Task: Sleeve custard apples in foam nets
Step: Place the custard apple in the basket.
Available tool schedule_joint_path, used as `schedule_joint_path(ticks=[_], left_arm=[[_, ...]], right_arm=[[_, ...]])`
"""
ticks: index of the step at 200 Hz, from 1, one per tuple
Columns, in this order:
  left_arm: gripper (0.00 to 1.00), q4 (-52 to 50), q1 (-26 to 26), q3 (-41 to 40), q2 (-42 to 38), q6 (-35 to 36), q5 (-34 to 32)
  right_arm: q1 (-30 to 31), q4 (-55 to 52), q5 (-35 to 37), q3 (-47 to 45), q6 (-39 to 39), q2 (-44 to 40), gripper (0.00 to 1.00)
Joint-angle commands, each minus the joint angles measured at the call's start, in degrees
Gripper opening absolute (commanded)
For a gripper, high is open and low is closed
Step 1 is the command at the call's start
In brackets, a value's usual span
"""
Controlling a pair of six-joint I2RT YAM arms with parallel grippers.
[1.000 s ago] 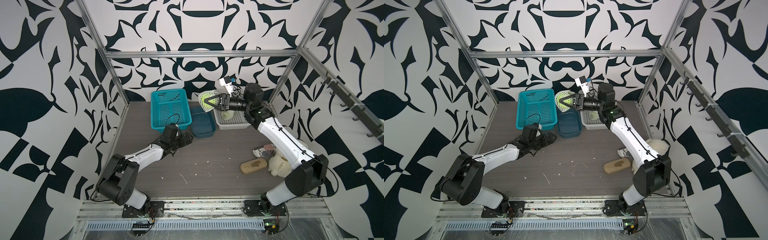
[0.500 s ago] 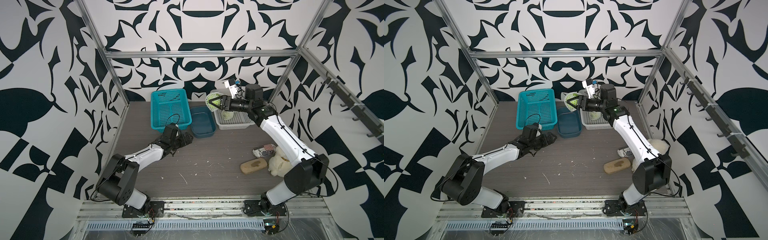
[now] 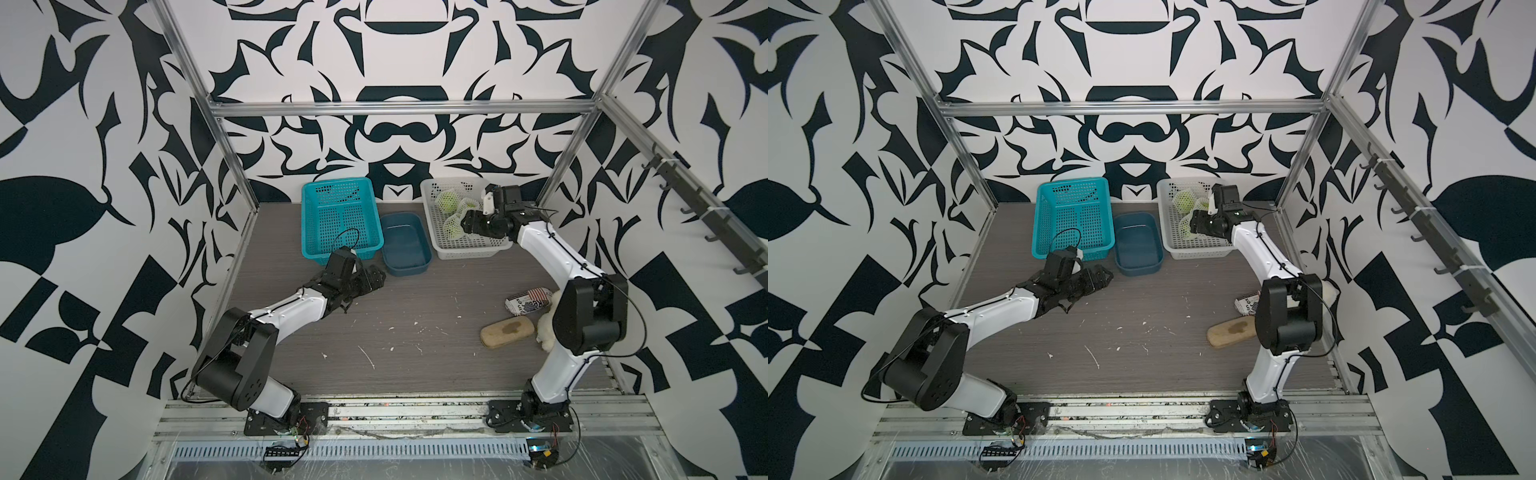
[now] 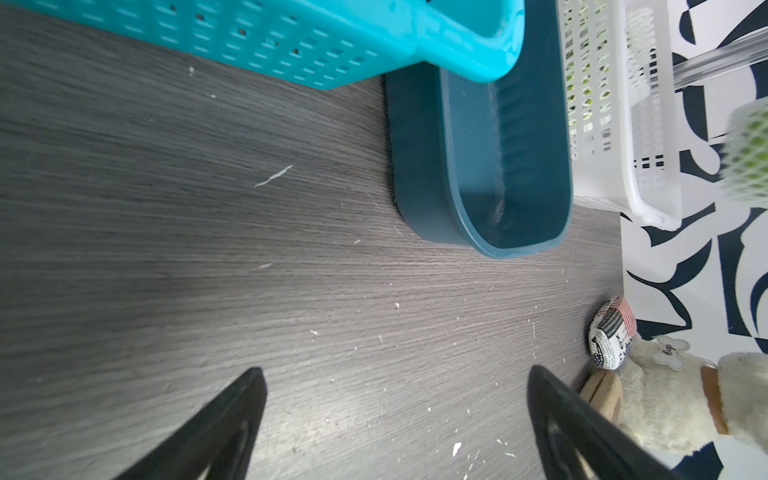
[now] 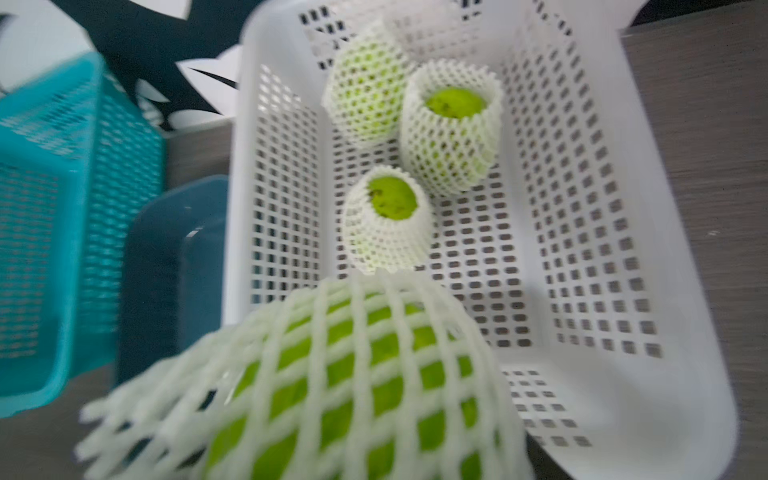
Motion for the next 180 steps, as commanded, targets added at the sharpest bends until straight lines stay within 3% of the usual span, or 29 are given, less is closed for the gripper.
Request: schedule_joint_path(ticks=[1, 31, 77, 180], left_arm=[[1.0, -1.6, 0.2, 0.8, 0.4, 1.2, -0.5], [1.0, -2.0, 0.2, 0.9, 0.4, 1.2, -0.5], [1.0, -3.2, 0.2, 1.1, -0.1, 1.7, -1.3], [1.0, -3.5, 0.2, 2.4, 0.8, 2.2, -1.1]], right_arm=[[0.2, -3.4, 12.8, 4.6, -5.2, 2.4, 0.74], [0.3, -5.2, 18.9, 10.2, -7.0, 9.5, 0.74], [0.1, -7.6, 20.9, 19.5, -7.5, 19.2, 0.75], [-1.4, -10.8, 17.2, 25.7, -5.5, 27.7, 0.76]])
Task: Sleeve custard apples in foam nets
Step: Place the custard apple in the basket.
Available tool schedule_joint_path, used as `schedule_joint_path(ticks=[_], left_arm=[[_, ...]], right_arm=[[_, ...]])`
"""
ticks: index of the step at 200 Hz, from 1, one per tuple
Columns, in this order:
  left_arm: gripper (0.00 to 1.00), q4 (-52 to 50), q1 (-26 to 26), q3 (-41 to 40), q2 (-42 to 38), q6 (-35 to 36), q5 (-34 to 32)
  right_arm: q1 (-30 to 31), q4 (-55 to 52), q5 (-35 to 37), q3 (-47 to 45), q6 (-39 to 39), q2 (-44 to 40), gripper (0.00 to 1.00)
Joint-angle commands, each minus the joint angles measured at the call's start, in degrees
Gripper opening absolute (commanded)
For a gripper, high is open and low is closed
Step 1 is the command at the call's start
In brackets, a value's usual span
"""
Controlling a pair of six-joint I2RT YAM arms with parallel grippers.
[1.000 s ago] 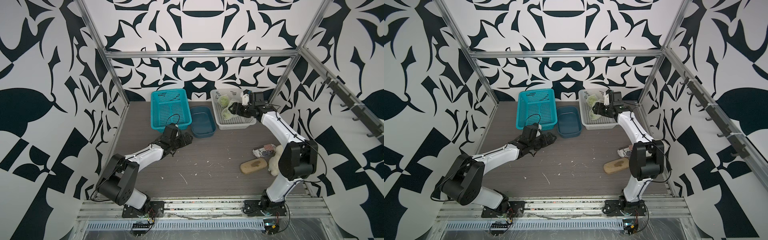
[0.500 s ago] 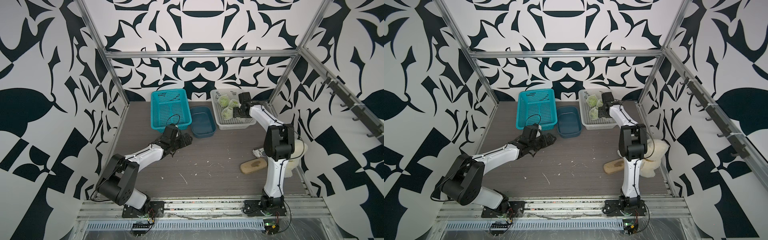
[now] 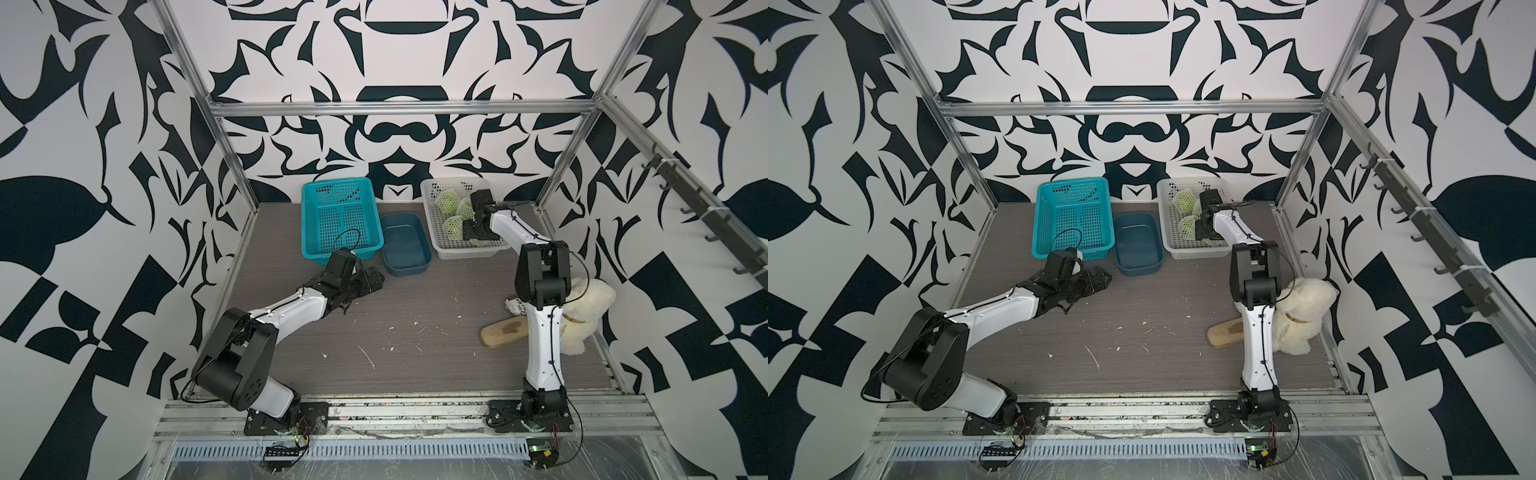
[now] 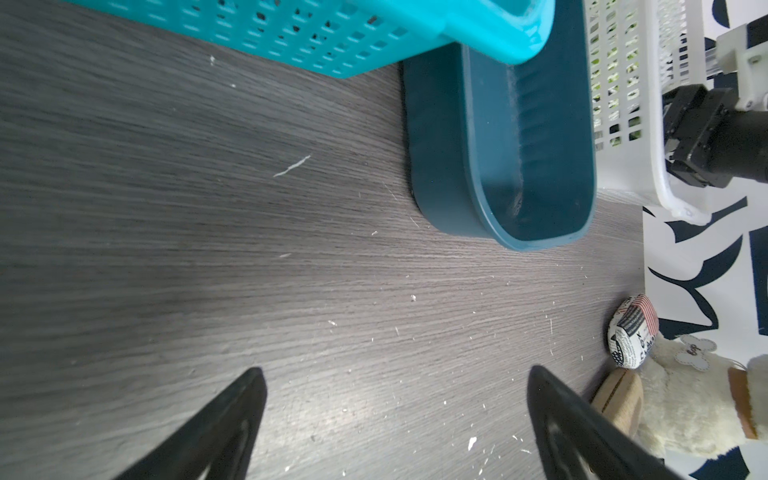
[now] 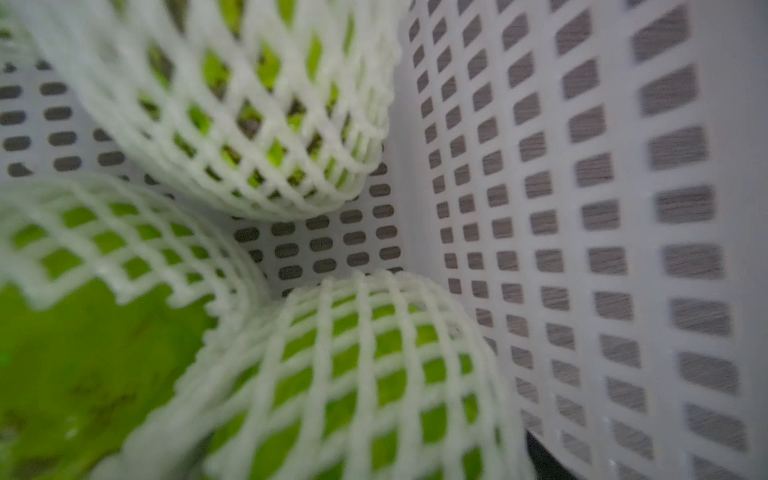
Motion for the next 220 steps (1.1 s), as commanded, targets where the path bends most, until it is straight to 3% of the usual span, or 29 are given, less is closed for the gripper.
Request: schedule_joint_path(ticks=[1, 61, 112, 220], left_arm=[[1.0, -0.9, 0.2, 1.9, 0.8, 1.0, -0.3], [1.0, -0.8, 0.2, 2.0, 1.2, 0.6, 0.3], [1.0, -0.5, 0.2, 2.2, 0.9, 0.4, 0.5], [1.0, 0.0, 0.2, 1.4, 0.0, 0.0, 0.7]], right_arm=[[-0.7, -1.6, -0.8, 2.9, 1.0, -1.0, 0.77], [-1.0, -2.7, -3.8, 3.0, 2.0, -1.6, 0.95], [-1.0, -4.2, -2.7, 2.9, 2.0, -3.0, 1.0], [-1.1, -7.6, -2.0, 3.5, 2.2, -5.9, 1.0]])
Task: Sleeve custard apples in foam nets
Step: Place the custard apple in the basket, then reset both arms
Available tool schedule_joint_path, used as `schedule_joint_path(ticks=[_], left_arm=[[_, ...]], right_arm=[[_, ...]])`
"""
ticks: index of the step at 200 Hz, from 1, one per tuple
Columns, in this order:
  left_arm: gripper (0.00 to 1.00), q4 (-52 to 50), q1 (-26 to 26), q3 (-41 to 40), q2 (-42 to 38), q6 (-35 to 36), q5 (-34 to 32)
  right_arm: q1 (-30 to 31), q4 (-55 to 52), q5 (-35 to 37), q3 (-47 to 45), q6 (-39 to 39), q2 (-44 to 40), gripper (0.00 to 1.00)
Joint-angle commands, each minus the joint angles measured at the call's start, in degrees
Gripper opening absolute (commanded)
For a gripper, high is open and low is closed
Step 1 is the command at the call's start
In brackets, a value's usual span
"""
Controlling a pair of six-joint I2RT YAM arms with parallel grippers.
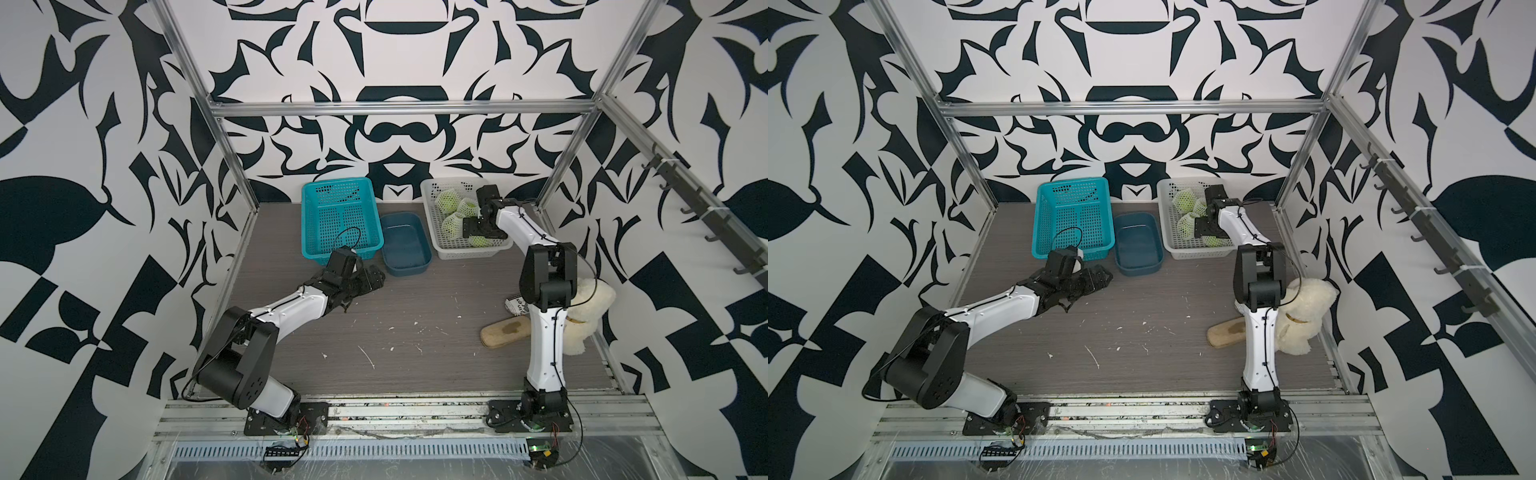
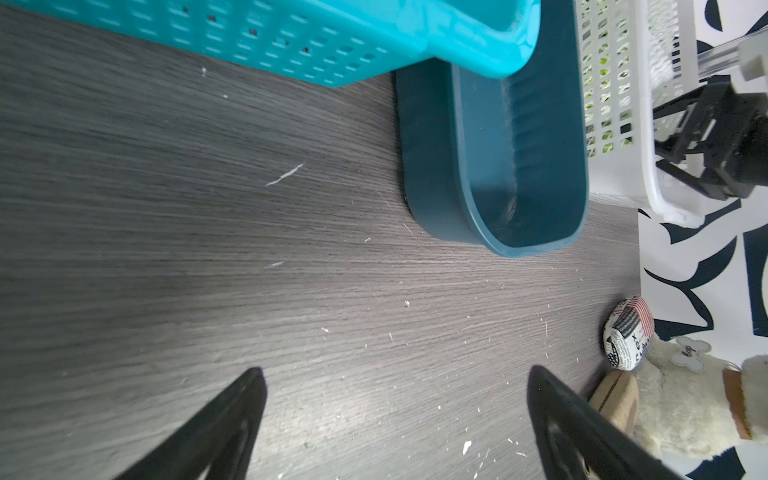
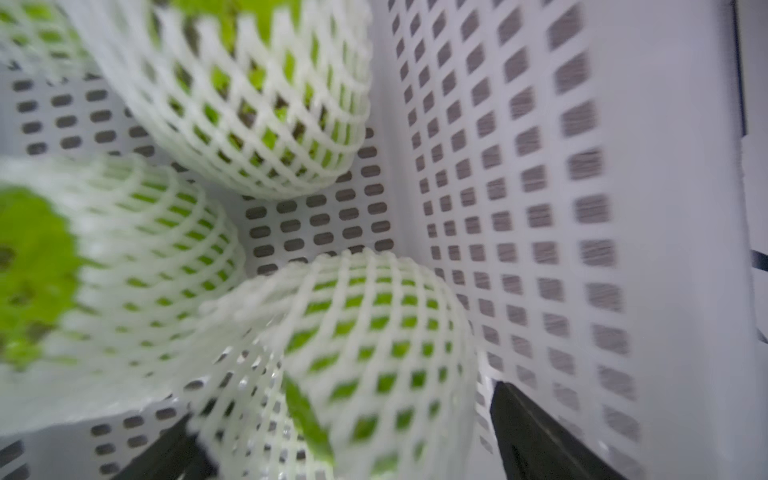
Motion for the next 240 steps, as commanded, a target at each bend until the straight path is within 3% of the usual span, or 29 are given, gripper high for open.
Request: schedule_joint_path(ticks=[1, 67, 116, 144, 189, 220, 240], left_arm=[[1.0, 0.1, 0.2, 0.4, -0.5, 0.0, 0.6], [1.0, -0.2, 0.2, 0.3, -1.7, 0.3, 0.2], [1.0, -6.9, 1.5, 2.9, -7.8, 6.3, -6.5], [1.0, -8.9, 4.4, 2.6, -11.9, 12.1, -10.8], [1.0, -9.9, 12.8, 0.4, -17.6, 20.7, -23.0], [1.0, -1.6, 17.6, -4.5, -18.8, 24.7, -30.7], [1.0, 5.0, 22.0, -8.3, -17.6, 26.0, -32.0]], right_arm=[[-0.1, -2.4, 1.2, 2.2, 0.6, -2.8, 1.0], [0.0, -3.5, 1.1, 1.1, 0.9, -5.4, 1.0], [0.2, -0.9, -0.8, -7.4, 1.8, -18.4, 1.0], [0.7, 5.0, -1.7, -19.9, 1.9, -30.5, 1.0], [0.7, 25.7, 0.0, -51.1, 0.7, -50.5, 1.0], [0.7, 41.0, 4.0, -69.3, -3.2, -55.4, 1.0], [0.7, 51.0, 5.6, -78.0, -4.7, -54.6, 1.0]])
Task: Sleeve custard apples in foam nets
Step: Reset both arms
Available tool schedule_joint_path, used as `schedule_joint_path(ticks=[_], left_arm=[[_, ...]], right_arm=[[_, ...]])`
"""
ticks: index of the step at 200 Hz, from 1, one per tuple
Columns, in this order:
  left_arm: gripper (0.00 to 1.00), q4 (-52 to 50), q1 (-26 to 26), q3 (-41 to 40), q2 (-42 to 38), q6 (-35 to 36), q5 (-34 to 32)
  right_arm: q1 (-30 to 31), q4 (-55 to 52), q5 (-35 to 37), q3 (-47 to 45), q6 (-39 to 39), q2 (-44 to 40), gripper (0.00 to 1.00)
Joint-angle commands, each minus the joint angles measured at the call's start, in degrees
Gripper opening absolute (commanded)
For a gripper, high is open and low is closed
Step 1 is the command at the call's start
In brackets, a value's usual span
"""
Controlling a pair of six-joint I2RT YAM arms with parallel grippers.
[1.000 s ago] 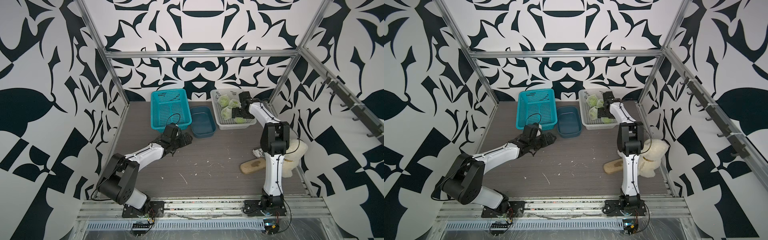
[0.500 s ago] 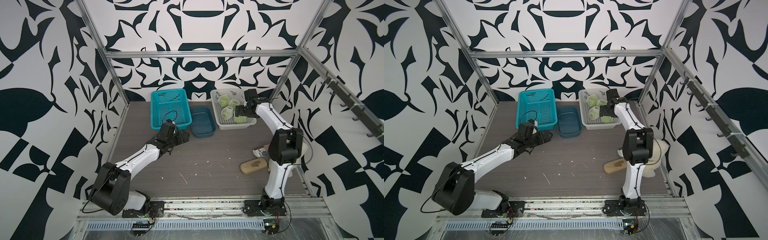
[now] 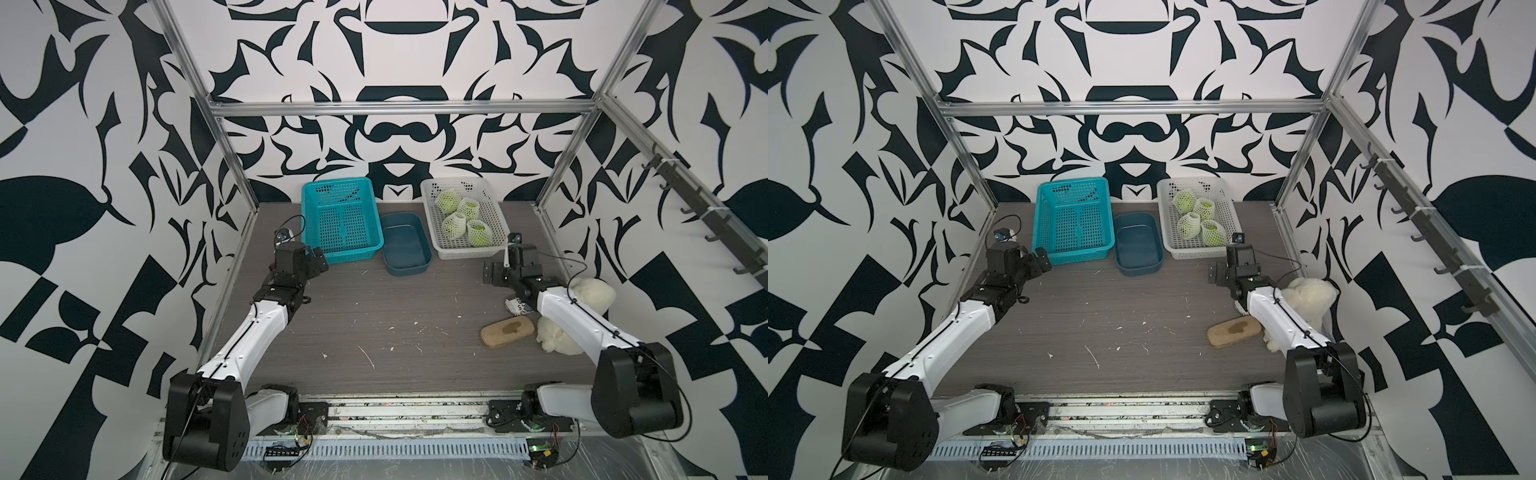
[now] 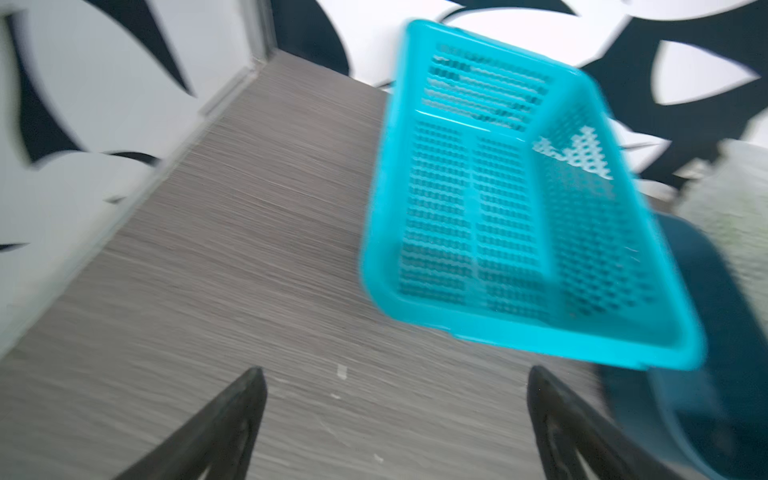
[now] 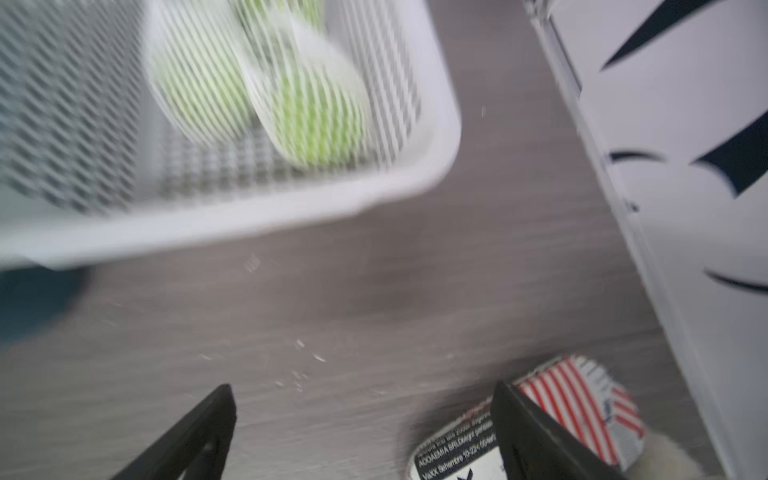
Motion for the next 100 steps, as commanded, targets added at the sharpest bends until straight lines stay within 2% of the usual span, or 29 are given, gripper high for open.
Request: schedule_joint_path(ticks=[1, 30, 60, 71, 100], left_arm=[[1.0, 7.9, 3.7, -4.6, 0.9, 4.5, -5.9], [1.0, 19.5, 5.5, -11.4, 1.9, 8.8, -10.2], [1.0, 30.7, 6.9, -16.3, 4.6, 10.8, -10.1], [1.0, 32.7, 7.2, -16.6, 7.6, 11.6, -9.9], [1.0, 42.5, 8.4, -18.1, 13.2, 14.2, -6.6]], right_arm=[[0.2, 17.2, 3.8, -7.2, -3.3, -0.2, 1.0], [0.2, 38.0, 3.6, -18.2, -7.6, 2.1, 1.0], [0.3, 56.5, 3.5, -24.6, -9.6, 2.6, 1.0], [0.2, 57.4, 4.0, -24.6, -8.9, 3.8, 1.0], [0.2, 66.5, -0.4, -25.3, -10.9, 13.0, 1.0]])
